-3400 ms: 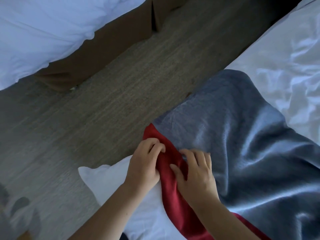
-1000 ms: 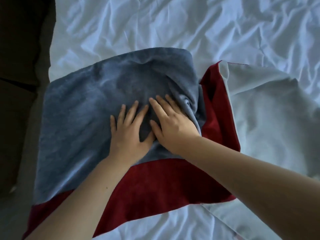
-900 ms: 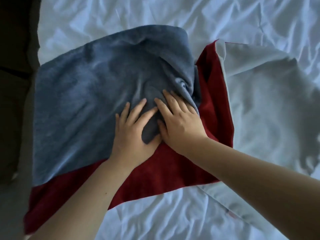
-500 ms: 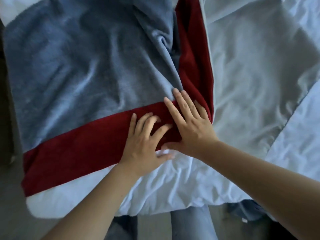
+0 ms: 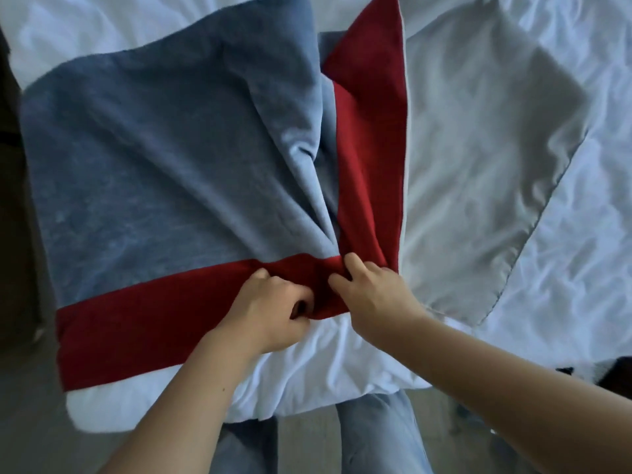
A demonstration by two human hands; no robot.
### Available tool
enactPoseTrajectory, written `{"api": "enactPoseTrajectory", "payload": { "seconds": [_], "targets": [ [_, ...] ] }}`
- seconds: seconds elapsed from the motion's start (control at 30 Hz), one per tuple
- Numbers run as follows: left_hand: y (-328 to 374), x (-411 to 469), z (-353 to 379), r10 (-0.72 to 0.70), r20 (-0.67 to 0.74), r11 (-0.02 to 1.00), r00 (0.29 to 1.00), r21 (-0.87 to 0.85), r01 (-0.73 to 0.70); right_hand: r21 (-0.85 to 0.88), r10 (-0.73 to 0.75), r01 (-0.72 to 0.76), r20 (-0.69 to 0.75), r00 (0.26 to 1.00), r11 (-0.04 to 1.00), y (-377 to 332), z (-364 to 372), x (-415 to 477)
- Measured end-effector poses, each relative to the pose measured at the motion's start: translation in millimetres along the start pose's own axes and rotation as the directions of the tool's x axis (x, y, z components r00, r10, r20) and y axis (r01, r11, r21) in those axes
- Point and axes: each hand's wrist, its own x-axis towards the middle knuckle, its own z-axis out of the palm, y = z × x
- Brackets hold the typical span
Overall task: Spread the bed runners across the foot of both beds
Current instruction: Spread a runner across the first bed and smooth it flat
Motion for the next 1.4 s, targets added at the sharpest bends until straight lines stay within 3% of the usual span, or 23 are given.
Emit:
{"api": "enactPoseTrajectory", "payload": {
  "seconds": [0.07,0.17,0.27,0.37,0.5,0.7,0.8,0.97,1.07,1.23,1.33,1.4],
  "targets": [
    [3.3,4.4,-8.1,0.021,-0.035,1.0,0.999,0.024,-0.02,0.071,-0.023,0.023,-0.002,1.0,0.997,5.6,1.1,-7.5],
    [13.8,16.7,-20.4,0.084,-0.345,0.994,0.935,-0.04,-0.104,0.248,-0.032,0.044,-0.054,0.998,0.968,25.2,-16.2,-16.3],
    [38.0,43.1,-42.3,0.115,-0.572,0.982,0.812,-0.056,-0.179,0.427,0.112,-0.032,-0.165,0.98,0.903,52.1,-35.9,-15.2],
    [67.2,79.3,-68.2,0.108,-0.647,0.972,0.755,-0.091,-0.217,0.479,0.325,-0.205,-0.182,0.928,0.853,86.8,-50.6,-5.0],
    [99.7,137.4,-99.8,0.015,-0.622,0.996,0.783,-0.055,-0.063,0.282,0.395,-0.362,-0.07,0.916,0.889,138.0,-69.4,18.1],
    [124.2,213.9,-143.9,-0.148,-0.607,0.976,0.781,0.038,0.214,0.039,0.386,-0.387,-0.219,0.896,0.921,208.4,-102.1,68.5],
    [121.6,240.5,-161.4,-0.238,-0.584,0.95,0.776,0.026,0.31,0.006,0.381,-0.395,-0.272,0.884,0.919,242.4,-121.6,94.9],
    [107.4,263.5,-180.0,-0.249,-0.609,0.912,0.753,0.114,0.395,0.065,0.342,-0.336,-0.227,0.912,0.94,257.3,-146.0,139.5],
    [101.2,267.4,-181.7,-0.246,-0.581,0.931,0.776,0.082,0.356,0.091,0.277,-0.262,-0.246,0.929,0.961,248.4,-156.1,165.4],
    [104.5,250.4,-163.8,-0.112,-0.547,0.993,0.83,-0.087,0.077,0.067,0.111,-0.094,-0.325,0.939,0.993,232.1,-160.7,192.4],
    [106.4,226.5,-140.4,0.04,-0.506,0.999,0.862,0.011,-0.04,0.143,0.111,-0.086,-0.181,0.977,0.986,228.3,-161.6,194.1],
    [104.9,210.6,-124.7,0.123,-0.445,0.991,0.887,0.01,-0.132,0.231,0.204,-0.179,-0.089,0.975,0.956,224.7,-157.5,186.4]
  ]
}}
